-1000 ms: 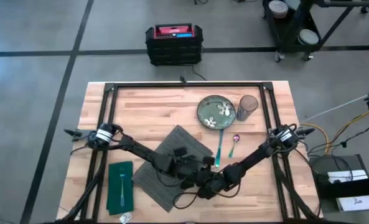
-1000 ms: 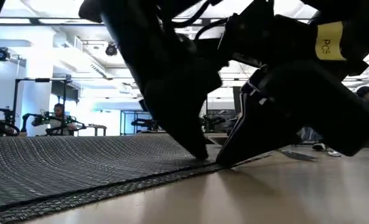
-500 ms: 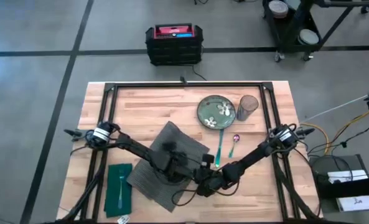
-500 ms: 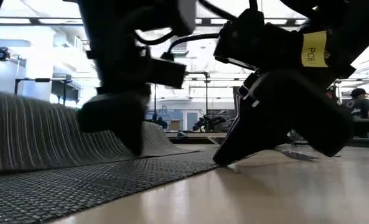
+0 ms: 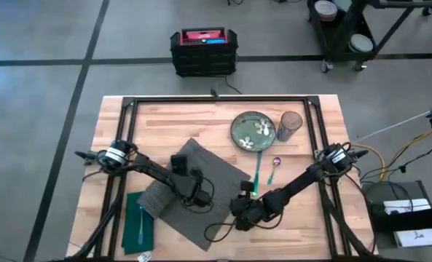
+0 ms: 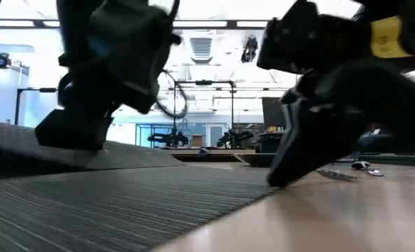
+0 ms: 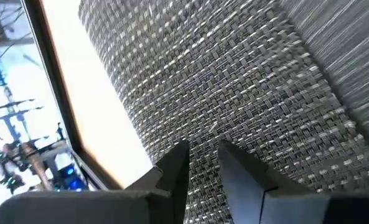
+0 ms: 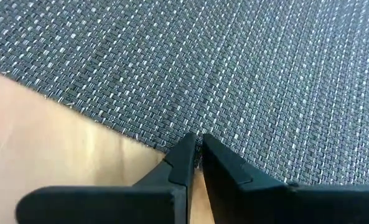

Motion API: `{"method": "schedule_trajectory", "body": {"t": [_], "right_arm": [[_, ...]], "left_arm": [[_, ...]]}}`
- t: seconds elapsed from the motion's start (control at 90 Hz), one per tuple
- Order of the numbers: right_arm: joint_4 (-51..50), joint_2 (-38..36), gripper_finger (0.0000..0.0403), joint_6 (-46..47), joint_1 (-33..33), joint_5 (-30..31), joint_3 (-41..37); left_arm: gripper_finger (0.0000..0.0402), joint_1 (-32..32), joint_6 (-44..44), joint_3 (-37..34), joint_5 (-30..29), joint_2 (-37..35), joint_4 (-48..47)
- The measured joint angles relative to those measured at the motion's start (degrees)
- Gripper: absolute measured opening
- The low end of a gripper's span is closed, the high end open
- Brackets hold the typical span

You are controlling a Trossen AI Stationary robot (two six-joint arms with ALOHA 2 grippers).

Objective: Set table place
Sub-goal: Move the gray place mat to the center of the table

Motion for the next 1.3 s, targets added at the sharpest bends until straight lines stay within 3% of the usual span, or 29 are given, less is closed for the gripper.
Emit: {"method": "schedule_trajectory", "body": {"t": [0.222,0.4,0.578,0.711,0.844,1.067,1.3], "right_arm": [[-11.8,-5.2,0.0018,1.3,2.1,-6.4,-0.2],[-16.5,-9.6,0.0018,0.7,2.5,-12.3,-0.1],[-7.4,-11.3,0.0018,0.0,1.9,-7.4,0.0],[5.6,-10.1,0.0018,-2.8,1.1,-1.5,0.0],[9.8,-6.6,0.0018,-4.5,0.6,-2.7,-0.2],[0.3,-3.6,0.0013,-1.2,2.8,-13.2,-0.3],[-17.3,-6.2,0.0002,-0.2,6.0,-13.8,-0.2]], "left_arm": [[0.0074,-2.3,-7.3,-3.3,0.7,-7.4,1.4],[0.0074,-4.3,-8.3,-5.0,0.7,-17.3,12.0],[0.0074,-5.4,-4.5,-9.7,1.4,-25.1,27.8],[0.0074,-5.3,-2.4,-12.3,6.4,-27.3,35.2],[0.0074,-5.9,-2.9,-13.1,12.0,-27.0,37.6],[0.0074,-7.5,-3.8,-13.2,12.8,-25.6,37.6],[0.0074,-7.3,-3.6,-13.2,12.4,-25.6,38.2]]}}
